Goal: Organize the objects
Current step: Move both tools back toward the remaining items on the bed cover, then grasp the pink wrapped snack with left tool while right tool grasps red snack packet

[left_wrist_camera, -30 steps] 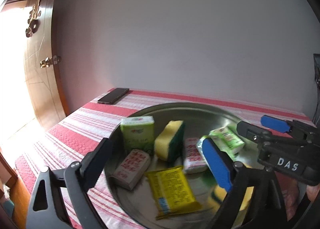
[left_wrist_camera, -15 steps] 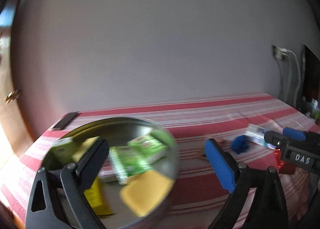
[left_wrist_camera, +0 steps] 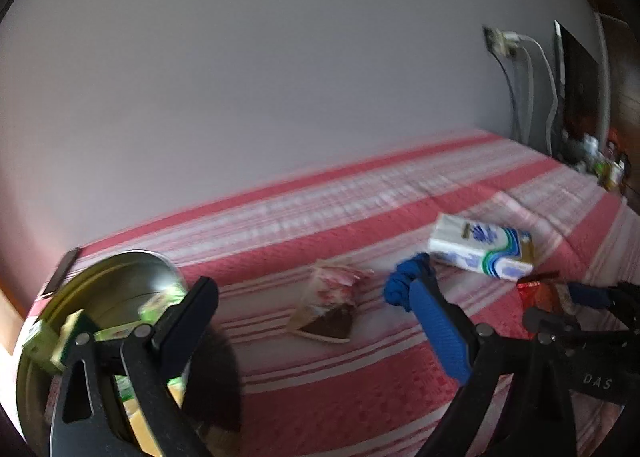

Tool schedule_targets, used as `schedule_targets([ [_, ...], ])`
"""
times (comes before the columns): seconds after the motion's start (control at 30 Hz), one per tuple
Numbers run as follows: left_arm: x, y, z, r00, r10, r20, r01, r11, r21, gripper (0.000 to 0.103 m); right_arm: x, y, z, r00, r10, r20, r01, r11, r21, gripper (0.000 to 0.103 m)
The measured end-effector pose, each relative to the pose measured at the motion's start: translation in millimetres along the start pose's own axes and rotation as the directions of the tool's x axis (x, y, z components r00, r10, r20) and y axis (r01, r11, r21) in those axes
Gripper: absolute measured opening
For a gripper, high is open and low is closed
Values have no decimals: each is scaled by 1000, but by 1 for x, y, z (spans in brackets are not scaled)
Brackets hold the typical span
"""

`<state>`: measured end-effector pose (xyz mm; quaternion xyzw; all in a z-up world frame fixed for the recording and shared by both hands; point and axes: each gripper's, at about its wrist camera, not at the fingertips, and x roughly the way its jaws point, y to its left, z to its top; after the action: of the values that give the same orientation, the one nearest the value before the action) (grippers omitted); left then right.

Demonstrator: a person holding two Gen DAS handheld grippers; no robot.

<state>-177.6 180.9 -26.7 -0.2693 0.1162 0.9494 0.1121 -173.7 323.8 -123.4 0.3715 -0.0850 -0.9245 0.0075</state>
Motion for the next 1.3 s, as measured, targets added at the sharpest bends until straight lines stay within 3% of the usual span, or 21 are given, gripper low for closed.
schedule_targets([
  [0.23,17,-1,-7,998,-21,-54,22,1000,21,97,3,7,2,1000,-1,-8,0,998,-59,69],
  [0.4,26,-2,-5,995,-48,-87,50,999,17,97,6,10,2,1000,-16,-5,16,996,-82,57],
  [0.5,40,-3,-3,985,-89,-145,92,996,17,85,7,14,1,1000,-25,-4,25,994,-109,55],
  [0.57,45,-8,-1,983,-97,-157,103,994,36,84,9,14,1,1000,-25,-5,25,992,-120,55],
  [0.63,51,-8,-1,972,-140,-188,147,989,27,74,8,15,0,1000,-21,-5,20,993,-120,55],
  [0.77,65,12,-3,946,-224,-235,208,974,-91,70,6,17,-1,1000,-12,-4,12,992,-127,55],
  [0.97,72,15,-6,930,-248,-271,224,968,-116,69,7,17,-1,1000,-17,-5,16,989,-144,55],
  [1.1,70,14,-6,931,-244,-271,222,969,-108,40,8,18,-1,1000,-18,-4,17,990,-143,55],
  [1.3,68,16,-6,933,-239,-268,221,970,-97,32,8,19,-1,1000,-19,4,19,990,-138,47],
])
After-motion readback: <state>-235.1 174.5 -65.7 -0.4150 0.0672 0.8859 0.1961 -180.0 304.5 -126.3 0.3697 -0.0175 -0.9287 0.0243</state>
